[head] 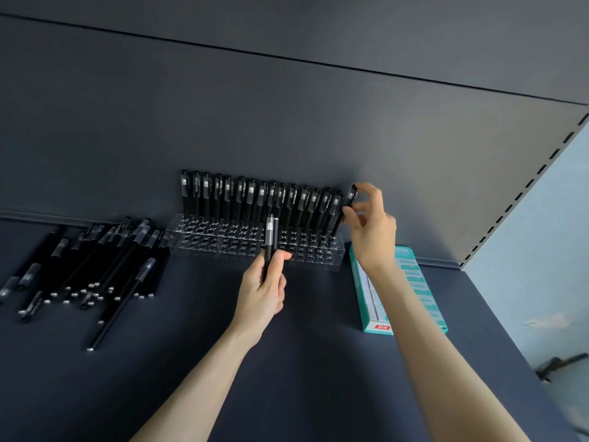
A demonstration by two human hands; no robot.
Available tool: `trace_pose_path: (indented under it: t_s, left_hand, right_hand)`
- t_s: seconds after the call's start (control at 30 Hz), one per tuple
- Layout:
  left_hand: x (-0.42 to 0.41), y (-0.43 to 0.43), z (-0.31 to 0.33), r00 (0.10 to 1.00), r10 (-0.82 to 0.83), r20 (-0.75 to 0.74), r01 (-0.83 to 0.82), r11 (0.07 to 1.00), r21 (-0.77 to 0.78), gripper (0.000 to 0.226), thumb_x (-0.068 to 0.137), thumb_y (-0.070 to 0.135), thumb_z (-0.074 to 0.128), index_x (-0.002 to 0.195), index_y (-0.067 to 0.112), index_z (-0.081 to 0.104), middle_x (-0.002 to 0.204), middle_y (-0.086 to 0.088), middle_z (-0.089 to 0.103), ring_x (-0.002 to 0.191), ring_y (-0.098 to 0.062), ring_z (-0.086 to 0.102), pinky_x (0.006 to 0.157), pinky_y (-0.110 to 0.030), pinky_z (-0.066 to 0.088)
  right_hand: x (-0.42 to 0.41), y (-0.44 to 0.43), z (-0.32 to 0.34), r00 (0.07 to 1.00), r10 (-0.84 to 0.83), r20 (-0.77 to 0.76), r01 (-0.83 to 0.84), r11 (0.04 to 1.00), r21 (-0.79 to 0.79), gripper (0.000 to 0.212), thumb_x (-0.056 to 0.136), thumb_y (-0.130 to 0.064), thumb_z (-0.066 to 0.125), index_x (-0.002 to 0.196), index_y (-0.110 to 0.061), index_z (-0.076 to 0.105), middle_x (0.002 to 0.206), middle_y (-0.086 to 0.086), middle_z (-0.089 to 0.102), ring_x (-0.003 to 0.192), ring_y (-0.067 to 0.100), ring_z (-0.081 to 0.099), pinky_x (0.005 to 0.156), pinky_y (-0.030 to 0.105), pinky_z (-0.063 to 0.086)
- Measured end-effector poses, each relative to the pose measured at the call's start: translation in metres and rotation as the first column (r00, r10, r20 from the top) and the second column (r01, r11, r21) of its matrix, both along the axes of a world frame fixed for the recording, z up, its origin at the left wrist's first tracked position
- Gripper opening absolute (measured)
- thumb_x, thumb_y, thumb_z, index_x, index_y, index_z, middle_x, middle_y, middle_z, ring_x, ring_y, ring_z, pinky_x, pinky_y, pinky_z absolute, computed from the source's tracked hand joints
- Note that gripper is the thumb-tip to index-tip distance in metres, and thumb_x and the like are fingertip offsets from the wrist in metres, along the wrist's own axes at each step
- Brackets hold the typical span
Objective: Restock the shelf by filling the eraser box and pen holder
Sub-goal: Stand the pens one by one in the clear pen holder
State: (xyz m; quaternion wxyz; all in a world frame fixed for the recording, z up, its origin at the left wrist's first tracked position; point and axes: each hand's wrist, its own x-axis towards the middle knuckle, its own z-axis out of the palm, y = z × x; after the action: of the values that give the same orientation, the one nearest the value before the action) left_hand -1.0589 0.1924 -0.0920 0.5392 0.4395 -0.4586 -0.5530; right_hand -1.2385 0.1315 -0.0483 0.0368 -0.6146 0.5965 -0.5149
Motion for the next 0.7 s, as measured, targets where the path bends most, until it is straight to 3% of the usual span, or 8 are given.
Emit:
trace_pose_path:
  t_s: [0.27, 0.43, 0.57, 0.7]
  left_hand:
    - [0.001, 0.001, 0.000, 1.000, -0.003, 0.005, 0.003, 1.000, -0.005, 0.020, 0.097, 0.032, 0.047, 0.096, 0.017, 0.060, 0.056, 0.002, 0.033, 0.046, -0.012, 0.024, 0.046, -0.030, 0.018]
    - [0.001, 0.001, 0.001, 1.000, -0.002, 0.012, 0.002, 1.000, -0.003, 0.021, 0.098, 0.031, 0.046, 0.096, 0.015, 0.060, 0.056, 0.002, 0.034, 0.045, -0.011, 0.025, 0.045, -0.029, 0.019]
    - [0.000, 0.002, 0.001, 0.996, -0.042, 0.074, 0.042, 0.999, 0.000, 0.025, 0.099, 0.032, 0.043, 0.098, 0.013, 0.060, 0.059, -0.001, 0.039, 0.043, -0.010, 0.028, 0.044, -0.027, 0.025]
    - [0.005, 0.008, 0.009, 0.988, -0.128, 0.092, 0.128, 0.992, 0.007, 0.024, 0.100, 0.030, 0.043, 0.102, 0.012, 0.059, 0.060, -0.002, 0.046, 0.041, -0.011, 0.034, 0.040, -0.025, 0.029]
  right_hand:
    - [0.001, 0.004, -0.005, 0.997, -0.008, -0.074, 0.012, 0.998, 0.062, 0.032, 0.092, -0.010, 0.054, 0.123, -0.016, 0.047, 0.086, 0.002, 0.068, 0.076, 0.030, 0.065, 0.077, 0.046, 0.051]
    - [0.002, 0.010, 0.000, 0.997, -0.029, -0.072, 0.033, 0.998, 0.059, 0.035, 0.090, -0.007, 0.055, 0.123, -0.016, 0.048, 0.098, 0.003, 0.066, 0.077, 0.027, 0.063, 0.078, 0.043, 0.050]
    - [0.009, 0.025, 0.004, 0.997, -0.034, 0.076, 0.031, 0.999, 0.041, 0.032, 0.088, -0.011, 0.062, 0.117, -0.016, 0.051, 0.093, -0.005, 0.057, 0.066, 0.004, 0.054, 0.071, 0.025, 0.045]
    - [0.034, 0.045, 0.001, 0.940, 0.172, 0.296, -0.198, 0.978, 0.060, 0.014, 0.086, -0.017, 0.067, 0.097, -0.016, 0.059, 0.074, -0.010, 0.061, 0.064, -0.002, 0.054, 0.066, 0.012, 0.042]
